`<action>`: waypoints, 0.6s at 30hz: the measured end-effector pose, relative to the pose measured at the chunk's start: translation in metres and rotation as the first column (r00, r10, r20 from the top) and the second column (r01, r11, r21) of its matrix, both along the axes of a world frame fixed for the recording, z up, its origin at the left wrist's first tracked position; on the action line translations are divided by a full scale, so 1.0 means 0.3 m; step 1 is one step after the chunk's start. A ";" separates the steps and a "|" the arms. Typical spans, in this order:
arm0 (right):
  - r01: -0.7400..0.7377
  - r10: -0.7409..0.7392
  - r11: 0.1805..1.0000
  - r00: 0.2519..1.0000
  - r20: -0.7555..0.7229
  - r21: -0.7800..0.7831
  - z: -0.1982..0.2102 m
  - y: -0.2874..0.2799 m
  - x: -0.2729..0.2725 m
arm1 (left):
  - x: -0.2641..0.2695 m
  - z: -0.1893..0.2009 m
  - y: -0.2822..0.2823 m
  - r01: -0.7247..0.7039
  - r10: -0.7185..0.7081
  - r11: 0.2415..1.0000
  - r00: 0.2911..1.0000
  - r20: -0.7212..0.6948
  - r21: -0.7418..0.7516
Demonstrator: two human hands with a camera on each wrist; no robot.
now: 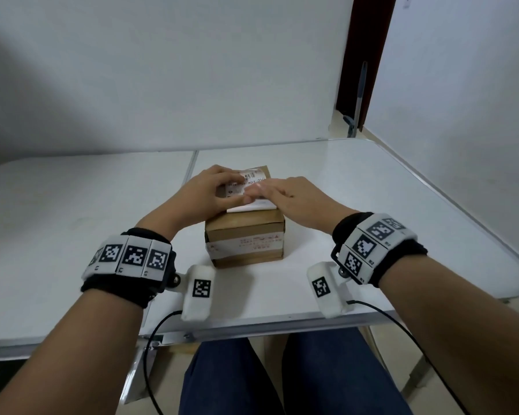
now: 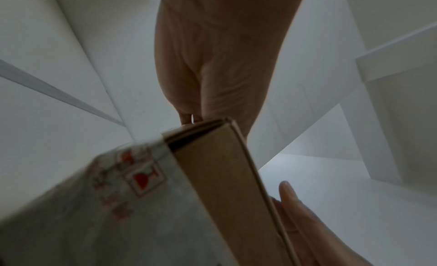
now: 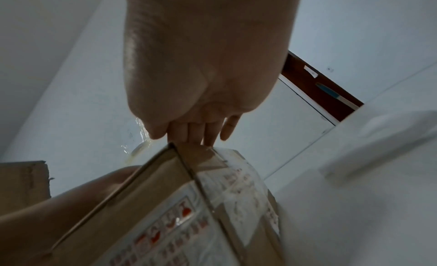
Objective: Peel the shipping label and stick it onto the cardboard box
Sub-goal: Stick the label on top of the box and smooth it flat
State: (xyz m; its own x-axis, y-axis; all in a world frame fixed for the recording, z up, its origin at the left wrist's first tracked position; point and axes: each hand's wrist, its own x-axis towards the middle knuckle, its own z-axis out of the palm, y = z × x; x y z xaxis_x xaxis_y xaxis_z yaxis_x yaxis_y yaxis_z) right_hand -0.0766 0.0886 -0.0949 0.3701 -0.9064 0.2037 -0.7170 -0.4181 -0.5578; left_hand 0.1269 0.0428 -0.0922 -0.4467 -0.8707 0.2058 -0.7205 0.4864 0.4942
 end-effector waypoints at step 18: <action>0.012 0.028 0.991 0.956 -0.292 0.133 0.041 -0.076 -0.006 | -0.001 0.002 0.002 -0.021 0.021 1.000 1.000 0.002 -0.008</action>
State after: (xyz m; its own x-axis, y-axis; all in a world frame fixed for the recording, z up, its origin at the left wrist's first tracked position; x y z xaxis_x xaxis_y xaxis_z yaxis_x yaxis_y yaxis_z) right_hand -0.0784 0.0659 -0.0827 0.4031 -0.9145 -0.0357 -0.8538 -0.3617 -0.3744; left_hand 0.1265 0.0434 -0.0917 -0.4290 -0.8782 0.2114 -0.7316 0.4751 0.4890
